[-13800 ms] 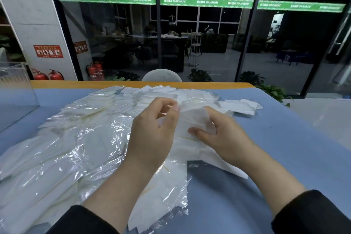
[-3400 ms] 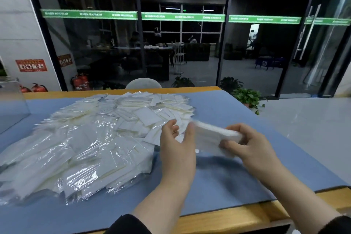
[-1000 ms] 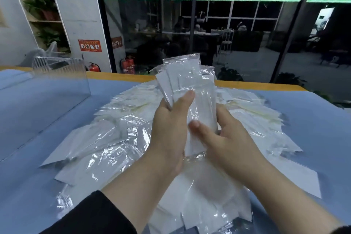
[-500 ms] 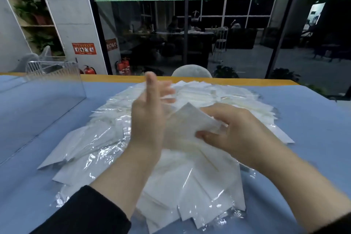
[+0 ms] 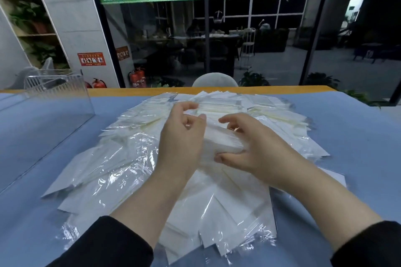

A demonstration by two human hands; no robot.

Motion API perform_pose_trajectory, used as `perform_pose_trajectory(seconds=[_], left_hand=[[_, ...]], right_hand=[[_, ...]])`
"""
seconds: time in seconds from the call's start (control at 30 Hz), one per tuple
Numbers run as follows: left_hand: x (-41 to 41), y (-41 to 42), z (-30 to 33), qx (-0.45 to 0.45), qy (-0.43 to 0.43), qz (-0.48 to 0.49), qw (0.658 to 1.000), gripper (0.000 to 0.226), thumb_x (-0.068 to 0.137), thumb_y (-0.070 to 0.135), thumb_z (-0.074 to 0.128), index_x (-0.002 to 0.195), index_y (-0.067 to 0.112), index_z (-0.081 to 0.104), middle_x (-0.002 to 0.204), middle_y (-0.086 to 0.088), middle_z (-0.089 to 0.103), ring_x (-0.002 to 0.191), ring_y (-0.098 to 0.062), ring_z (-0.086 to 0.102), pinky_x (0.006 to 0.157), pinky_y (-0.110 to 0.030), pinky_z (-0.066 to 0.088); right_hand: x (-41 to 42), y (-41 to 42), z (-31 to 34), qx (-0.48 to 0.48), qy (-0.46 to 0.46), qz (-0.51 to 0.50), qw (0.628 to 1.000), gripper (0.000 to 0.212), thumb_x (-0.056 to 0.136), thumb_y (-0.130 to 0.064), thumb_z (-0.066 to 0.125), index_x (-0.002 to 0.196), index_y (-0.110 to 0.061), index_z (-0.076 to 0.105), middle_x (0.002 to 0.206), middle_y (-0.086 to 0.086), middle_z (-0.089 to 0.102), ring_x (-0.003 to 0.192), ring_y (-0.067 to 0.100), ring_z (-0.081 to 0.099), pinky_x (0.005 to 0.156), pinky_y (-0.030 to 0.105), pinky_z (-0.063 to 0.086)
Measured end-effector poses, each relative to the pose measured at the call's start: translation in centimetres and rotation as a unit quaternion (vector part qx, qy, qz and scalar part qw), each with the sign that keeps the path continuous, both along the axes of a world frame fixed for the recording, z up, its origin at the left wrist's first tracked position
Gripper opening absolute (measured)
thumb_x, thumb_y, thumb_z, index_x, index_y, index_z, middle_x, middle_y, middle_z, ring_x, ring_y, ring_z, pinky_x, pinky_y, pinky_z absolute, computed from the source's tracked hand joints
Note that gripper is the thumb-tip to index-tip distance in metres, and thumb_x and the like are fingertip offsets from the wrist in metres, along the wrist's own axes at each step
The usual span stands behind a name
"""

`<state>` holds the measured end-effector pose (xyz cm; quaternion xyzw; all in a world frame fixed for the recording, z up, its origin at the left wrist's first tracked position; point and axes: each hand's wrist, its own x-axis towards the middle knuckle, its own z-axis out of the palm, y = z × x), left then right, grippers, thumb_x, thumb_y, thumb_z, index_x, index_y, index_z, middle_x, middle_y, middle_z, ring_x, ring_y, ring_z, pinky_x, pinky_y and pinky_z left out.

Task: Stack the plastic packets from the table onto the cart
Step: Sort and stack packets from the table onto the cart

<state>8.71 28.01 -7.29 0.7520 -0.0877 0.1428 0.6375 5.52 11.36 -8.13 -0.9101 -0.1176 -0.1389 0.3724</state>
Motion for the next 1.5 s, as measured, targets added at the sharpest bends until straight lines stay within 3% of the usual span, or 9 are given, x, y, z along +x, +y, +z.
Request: perform_pose_trajectory(seconds=[0.17, 0.3, 0.5, 0.63, 0.87, 1.07, 1.3, 1.43, 1.5], left_hand=[[-0.2, -0.1, -0.3, 0.022, 0.010, -0.089, 0.996, 0.022, 0.097, 0.060, 0.052, 0.102, 0.041, 0.063, 0.094, 0.005, 0.067, 0.086, -0.024, 0.066, 0.078, -0.056, 0.057], [0.0, 0.4, 0.8, -0.063, -0.010, -0.024, 0.998, 0.054, 0.086, 0.075, 0.052, 0.128, 0.042, 0.056, 0.103, 0.020, 0.067, 0.101, 0.000, 0.064, 0.091, -0.034, 0.053], [-0.6, 0.7, 1.5, -0.179, 0.147, -0.170, 0.958, 0.027, 0.088, 0.031, 0.077, 0.109, 0.015, 0.073, 0.100, -0.007, 0.077, 0.088, -0.021, 0.074, 0.080, -0.038, 0.058], [0.6, 2.5, 3.2, -0.348, 0.079, -0.070, 0.932, 0.013, 0.090, 0.019, 0.074, 0.102, 0.017, 0.069, 0.093, -0.003, 0.078, 0.084, -0.017, 0.075, 0.083, -0.037, 0.062], [3.4, 7.4, 3.9, -0.388, 0.107, 0.139, 0.905, 0.023, 0.084, 0.040, 0.075, 0.089, 0.025, 0.058, 0.069, -0.002, 0.056, 0.058, -0.020, 0.053, 0.059, -0.030, 0.041], [4.2, 8.1, 3.9, -0.398, 0.134, 0.141, 0.897, 0.026, 0.080, 0.043, 0.076, 0.088, 0.023, 0.060, 0.068, -0.001, 0.052, 0.067, -0.023, 0.048, 0.053, -0.028, 0.036], [4.2, 8.3, 3.9, -0.405, 0.126, 0.112, 0.899, 0.023, 0.081, 0.040, 0.078, 0.092, 0.023, 0.066, 0.074, 0.004, 0.070, 0.065, -0.015, 0.063, 0.057, -0.026, 0.043], [4.1, 8.3, 3.8, -0.400, 0.110, 0.111, 0.903, 0.022, 0.083, 0.037, 0.078, 0.097, 0.024, 0.068, 0.100, -0.004, 0.078, 0.085, -0.020, 0.074, 0.070, -0.032, 0.052], [4.0, 8.2, 3.7, -0.387, 0.089, 0.109, 0.911, 0.018, 0.085, 0.035, 0.077, 0.097, 0.025, 0.067, 0.097, -0.002, 0.078, 0.084, -0.018, 0.074, 0.068, -0.031, 0.055]], right_hand=[[-0.2, -0.7, 0.2, -0.021, 0.030, 0.017, 0.999, 0.029, 0.087, -0.027, 0.074, 0.107, -0.042, 0.061, 0.102, -0.022, 0.064, 0.095, 0.000, 0.060, 0.086, 0.031, 0.052], [-0.3, -0.3, 1.1, 0.103, -0.040, -0.020, 0.994, 0.026, 0.087, -0.019, 0.074, 0.102, -0.039, 0.065, 0.093, -0.016, 0.068, 0.085, 0.008, 0.063, 0.075, 0.027, 0.052], [-0.6, 2.2, 1.4, 0.311, -0.050, 0.016, 0.949, 0.043, 0.083, -0.021, 0.080, 0.121, -0.030, 0.061, 0.098, -0.001, 0.074, 0.089, 0.016, 0.072, 0.078, 0.029, 0.059], [-0.8, 2.4, 1.2, 0.225, -0.109, -0.078, 0.965, 0.058, 0.075, -0.055, 0.072, 0.126, -0.035, 0.054, 0.116, -0.015, 0.062, 0.109, 0.002, 0.061, 0.087, 0.018, 0.051], [-1.4, 3.9, 0.1, -0.214, 0.021, 0.186, 0.959, 0.080, 0.082, -0.055, 0.074, 0.149, -0.053, 0.030, 0.155, -0.040, 0.011, 0.143, -0.019, 0.005, 0.113, 0.006, 0.014], [-1.3, 5.4, -0.1, -0.252, 0.019, 0.167, 0.953, 0.071, 0.092, -0.049, 0.063, 0.150, -0.055, 0.023, 0.152, -0.042, 0.017, 0.136, -0.019, 0.022, 0.112, 0.019, 0.032], [0.5, 7.0, -0.9, -0.355, -0.094, 0.128, 0.921, 0.056, 0.090, -0.027, 0.063, 0.137, -0.051, 0.043, 0.131, -0.015, 0.048, 0.114, 0.018, 0.050, 0.094, 0.043, 0.039], [1.1, 6.0, -1.2, -0.224, -0.167, 0.075, 0.957, 0.042, 0.086, -0.020, 0.058, 0.123, -0.037, 0.067, 0.126, -0.008, 0.062, 0.115, 0.021, 0.057, 0.096, 0.042, 0.043], [1.0, 4.6, 0.1, -0.106, -0.180, 0.050, 0.977, 0.030, 0.096, -0.016, 0.056, 0.114, -0.036, 0.070, 0.119, -0.017, 0.065, 0.112, 0.006, 0.057, 0.095, 0.021, 0.042]])
